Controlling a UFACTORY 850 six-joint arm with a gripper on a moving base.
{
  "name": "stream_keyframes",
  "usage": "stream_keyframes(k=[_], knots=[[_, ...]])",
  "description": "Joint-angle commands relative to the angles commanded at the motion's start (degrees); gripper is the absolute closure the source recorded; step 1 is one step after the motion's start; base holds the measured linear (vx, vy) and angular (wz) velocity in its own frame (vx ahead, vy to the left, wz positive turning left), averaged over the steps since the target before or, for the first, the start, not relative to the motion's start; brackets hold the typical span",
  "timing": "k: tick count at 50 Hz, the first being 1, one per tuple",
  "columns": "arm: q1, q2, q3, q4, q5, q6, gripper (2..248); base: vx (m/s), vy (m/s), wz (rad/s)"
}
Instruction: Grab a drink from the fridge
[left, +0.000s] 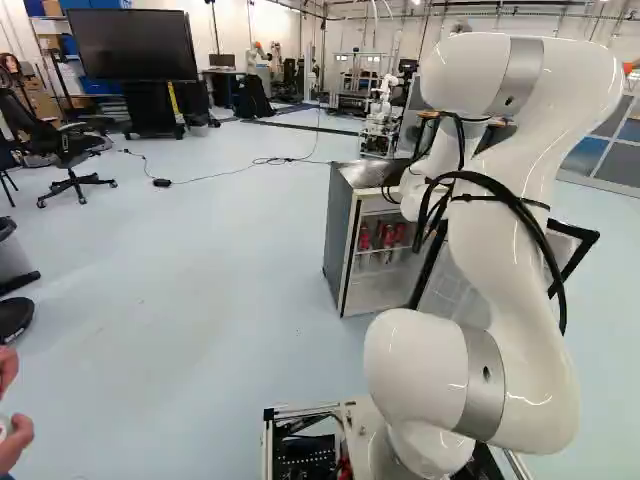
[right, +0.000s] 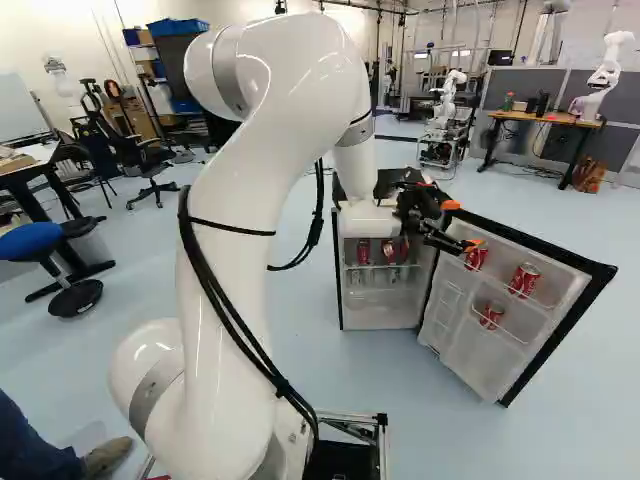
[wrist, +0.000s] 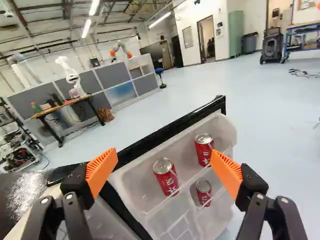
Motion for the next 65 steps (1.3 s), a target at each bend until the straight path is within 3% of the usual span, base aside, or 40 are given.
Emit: stream_keyframes(k=[36,65], knots=[[-0.64,9.26,12.7,-21.73,3.48,0.0,3,0.0,0.0,0.0],[-4.23,13.6,18.25,-39.22,4.15,0.0,3,0.0,0.0,0.0]])
